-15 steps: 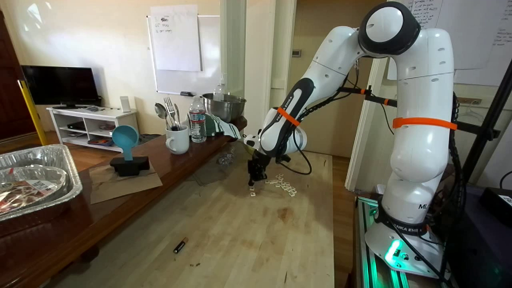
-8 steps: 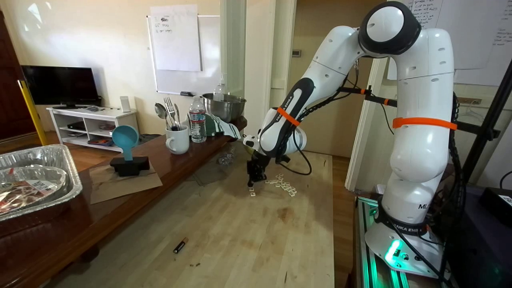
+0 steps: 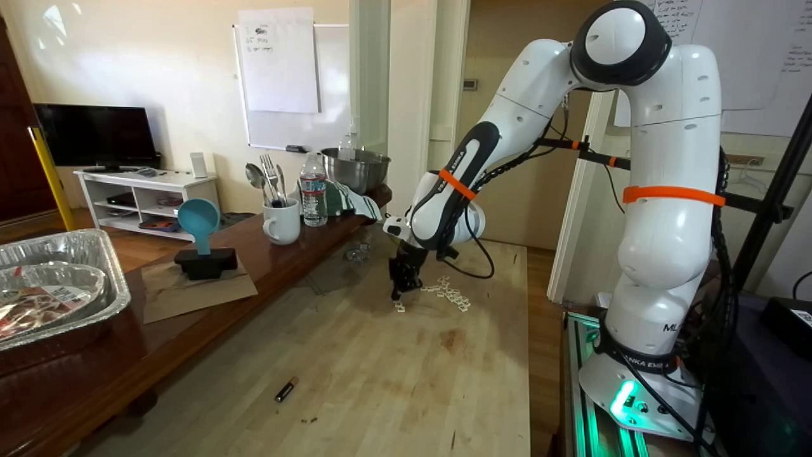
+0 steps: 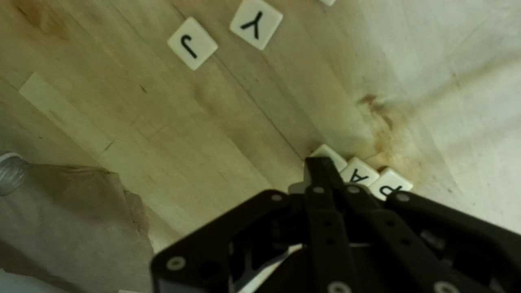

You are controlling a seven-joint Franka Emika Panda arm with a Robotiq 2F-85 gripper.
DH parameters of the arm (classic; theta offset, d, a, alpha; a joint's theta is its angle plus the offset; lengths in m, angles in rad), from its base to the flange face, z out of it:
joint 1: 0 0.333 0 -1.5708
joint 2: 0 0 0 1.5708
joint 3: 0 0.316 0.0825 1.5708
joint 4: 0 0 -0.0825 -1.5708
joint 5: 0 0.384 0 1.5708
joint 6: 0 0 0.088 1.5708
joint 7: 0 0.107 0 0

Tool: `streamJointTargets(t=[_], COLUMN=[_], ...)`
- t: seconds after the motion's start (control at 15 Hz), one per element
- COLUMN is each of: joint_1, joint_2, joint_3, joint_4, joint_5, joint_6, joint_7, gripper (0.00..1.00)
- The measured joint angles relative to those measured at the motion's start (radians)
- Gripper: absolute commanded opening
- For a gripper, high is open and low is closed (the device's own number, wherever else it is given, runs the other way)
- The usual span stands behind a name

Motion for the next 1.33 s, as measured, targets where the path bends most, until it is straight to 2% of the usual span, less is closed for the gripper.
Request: streamJointTargets(t=[0.6,1.33], joint_1=[-0.009,-0.139], joint_2=[-0.004,-0.048], joint_3=[0.008,0.125], joint_4=[-0.003,-0.05], joint_5=[0.003,0.092], joint_6=[-0.007,-0.007], joint_7=[-0.002,-0.009], gripper=[0.0,0.0])
